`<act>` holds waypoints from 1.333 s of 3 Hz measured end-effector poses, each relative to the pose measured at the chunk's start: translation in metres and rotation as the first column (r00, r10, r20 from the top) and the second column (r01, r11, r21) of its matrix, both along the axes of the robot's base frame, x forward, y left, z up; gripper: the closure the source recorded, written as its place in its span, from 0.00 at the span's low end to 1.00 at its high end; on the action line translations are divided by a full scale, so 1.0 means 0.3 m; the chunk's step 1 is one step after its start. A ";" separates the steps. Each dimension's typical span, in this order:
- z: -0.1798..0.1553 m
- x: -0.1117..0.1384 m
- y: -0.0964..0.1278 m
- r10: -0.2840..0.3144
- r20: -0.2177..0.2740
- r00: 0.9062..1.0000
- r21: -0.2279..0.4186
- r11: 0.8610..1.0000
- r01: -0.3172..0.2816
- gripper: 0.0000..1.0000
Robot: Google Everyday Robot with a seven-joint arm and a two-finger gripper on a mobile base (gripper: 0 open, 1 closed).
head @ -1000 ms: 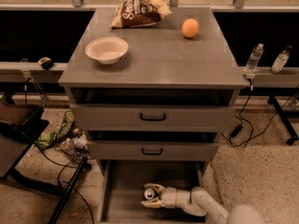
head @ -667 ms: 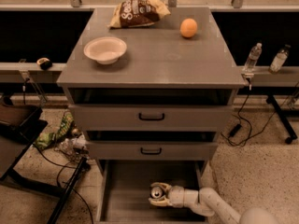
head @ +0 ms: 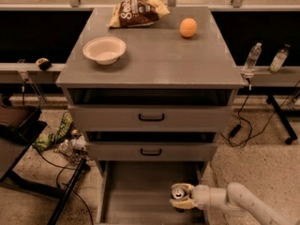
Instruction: Pick pepsi can from bottom drawer and place on counter
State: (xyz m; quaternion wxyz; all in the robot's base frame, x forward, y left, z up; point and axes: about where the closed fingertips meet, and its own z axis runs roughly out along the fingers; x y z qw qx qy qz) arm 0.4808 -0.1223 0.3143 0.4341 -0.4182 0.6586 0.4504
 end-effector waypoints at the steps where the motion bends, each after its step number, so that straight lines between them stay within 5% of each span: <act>1: 0.298 0.035 -0.119 0.027 -0.098 0.995 0.002 1.000 -0.027 1.00; 3: 0.920 0.322 -0.463 -0.081 -0.060 0.995 -0.075 0.994 0.076 1.00; 4: 0.920 0.321 -0.461 -0.080 -0.061 0.995 -0.075 0.994 0.076 1.00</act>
Offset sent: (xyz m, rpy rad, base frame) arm 0.1223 -0.1706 0.3348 -0.0854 0.0653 -0.0908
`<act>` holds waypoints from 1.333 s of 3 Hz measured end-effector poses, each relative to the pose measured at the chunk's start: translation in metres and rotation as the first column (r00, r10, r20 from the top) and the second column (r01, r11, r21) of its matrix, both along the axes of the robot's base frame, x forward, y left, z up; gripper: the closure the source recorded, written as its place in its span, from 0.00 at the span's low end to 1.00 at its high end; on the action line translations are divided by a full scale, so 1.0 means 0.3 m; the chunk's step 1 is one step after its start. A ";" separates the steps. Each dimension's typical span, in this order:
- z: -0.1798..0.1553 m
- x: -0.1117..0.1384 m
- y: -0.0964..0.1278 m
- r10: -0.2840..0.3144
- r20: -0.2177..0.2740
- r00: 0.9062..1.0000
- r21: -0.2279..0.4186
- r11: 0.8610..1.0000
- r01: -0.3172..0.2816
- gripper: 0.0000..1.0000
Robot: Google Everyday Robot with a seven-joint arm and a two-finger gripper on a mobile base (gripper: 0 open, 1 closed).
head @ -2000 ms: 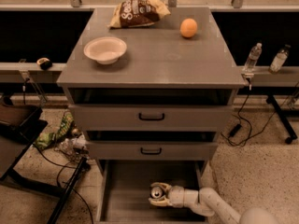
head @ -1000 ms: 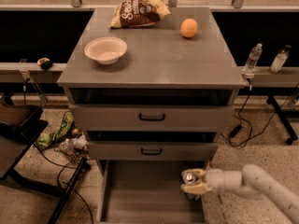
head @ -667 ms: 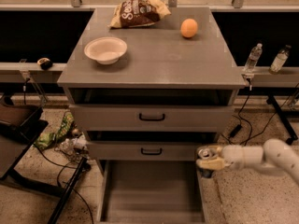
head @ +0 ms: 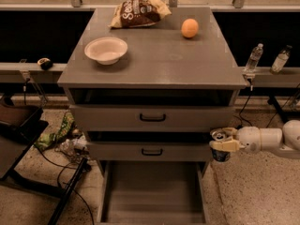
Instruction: Pick pepsi can from bottom drawer and place on counter
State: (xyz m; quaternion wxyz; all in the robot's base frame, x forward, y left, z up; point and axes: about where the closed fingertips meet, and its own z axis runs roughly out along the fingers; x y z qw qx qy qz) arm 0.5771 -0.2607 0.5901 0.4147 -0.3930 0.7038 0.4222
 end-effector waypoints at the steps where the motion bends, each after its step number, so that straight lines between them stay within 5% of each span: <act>1: 0.195 -0.060 0.029 0.021 0.024 1.000 -0.002 1.000 -0.021 1.00; 2: 0.475 -0.131 0.045 0.043 0.089 0.995 -0.006 0.999 -0.043 1.00; 3: 0.828 -0.120 0.047 -0.015 0.172 0.985 -0.018 1.000 0.019 1.00; 4: 1.244 -0.006 0.058 -0.162 0.325 0.932 0.036 0.987 0.159 1.00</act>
Offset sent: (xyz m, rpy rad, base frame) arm -0.0665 0.0127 0.2474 -0.0140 -0.1738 0.0609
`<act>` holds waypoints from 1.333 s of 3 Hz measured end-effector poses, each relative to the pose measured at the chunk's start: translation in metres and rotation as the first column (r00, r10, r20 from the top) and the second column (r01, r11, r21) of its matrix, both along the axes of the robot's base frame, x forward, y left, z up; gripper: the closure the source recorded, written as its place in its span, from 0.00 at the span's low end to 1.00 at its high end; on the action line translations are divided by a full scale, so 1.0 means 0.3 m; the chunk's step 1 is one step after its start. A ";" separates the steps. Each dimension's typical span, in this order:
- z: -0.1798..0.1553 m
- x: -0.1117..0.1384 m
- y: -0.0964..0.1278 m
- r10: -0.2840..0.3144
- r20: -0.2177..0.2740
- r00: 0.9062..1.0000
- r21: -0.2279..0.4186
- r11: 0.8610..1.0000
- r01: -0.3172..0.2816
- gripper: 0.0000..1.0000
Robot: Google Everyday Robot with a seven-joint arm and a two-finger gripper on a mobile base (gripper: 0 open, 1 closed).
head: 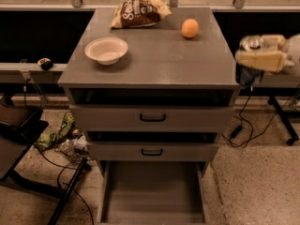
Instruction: Pick pepsi can from bottom drawer and place on counter
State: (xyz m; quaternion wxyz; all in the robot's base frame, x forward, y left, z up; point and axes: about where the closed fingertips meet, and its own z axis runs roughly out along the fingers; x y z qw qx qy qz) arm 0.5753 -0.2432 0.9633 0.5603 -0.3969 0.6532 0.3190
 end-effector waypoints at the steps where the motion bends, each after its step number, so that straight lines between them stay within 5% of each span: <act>1: 0.192 0.102 -0.004 -0.113 0.098 0.989 0.055 0.993 0.108 1.00; 2: 0.218 0.254 -0.009 -0.182 0.124 0.975 0.121 0.978 0.167 1.00; 3: 0.056 0.481 0.012 -0.199 0.017 0.980 0.142 0.971 0.194 1.00; 4: -0.084 0.616 0.066 -0.176 -0.077 0.981 0.132 0.974 0.185 1.00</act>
Offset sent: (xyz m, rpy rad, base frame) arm 0.1358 -0.0145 0.0616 0.1952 -0.1614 -0.2636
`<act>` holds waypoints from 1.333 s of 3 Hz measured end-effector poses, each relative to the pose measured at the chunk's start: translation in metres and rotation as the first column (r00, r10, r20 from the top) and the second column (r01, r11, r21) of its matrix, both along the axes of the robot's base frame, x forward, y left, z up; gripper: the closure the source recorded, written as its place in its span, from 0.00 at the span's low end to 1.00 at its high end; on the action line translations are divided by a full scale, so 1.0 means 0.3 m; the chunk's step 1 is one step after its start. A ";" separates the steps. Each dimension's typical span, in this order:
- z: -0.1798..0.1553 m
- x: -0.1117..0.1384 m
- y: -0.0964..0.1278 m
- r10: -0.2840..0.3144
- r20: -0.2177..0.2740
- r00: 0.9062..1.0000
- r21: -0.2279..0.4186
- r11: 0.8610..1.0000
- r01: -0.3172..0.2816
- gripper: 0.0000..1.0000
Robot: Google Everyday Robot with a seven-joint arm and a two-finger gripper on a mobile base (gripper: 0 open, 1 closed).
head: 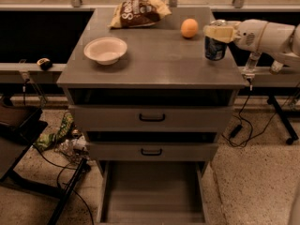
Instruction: Pick pepsi can from bottom drawer and place on counter
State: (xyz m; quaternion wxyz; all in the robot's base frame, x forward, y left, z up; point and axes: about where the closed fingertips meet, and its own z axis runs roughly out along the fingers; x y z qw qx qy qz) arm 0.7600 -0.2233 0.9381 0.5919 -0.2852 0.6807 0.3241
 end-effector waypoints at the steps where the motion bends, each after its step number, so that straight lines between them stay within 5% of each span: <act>1: -0.101 0.062 0.024 0.024 -0.053 0.998 0.017 1.000 -0.023 0.98; 4: -0.101 0.062 0.024 0.024 -0.053 0.998 0.017 1.000 -0.023 0.29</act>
Offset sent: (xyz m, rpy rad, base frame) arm 0.0185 0.0072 -0.0311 0.0161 0.0532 0.0234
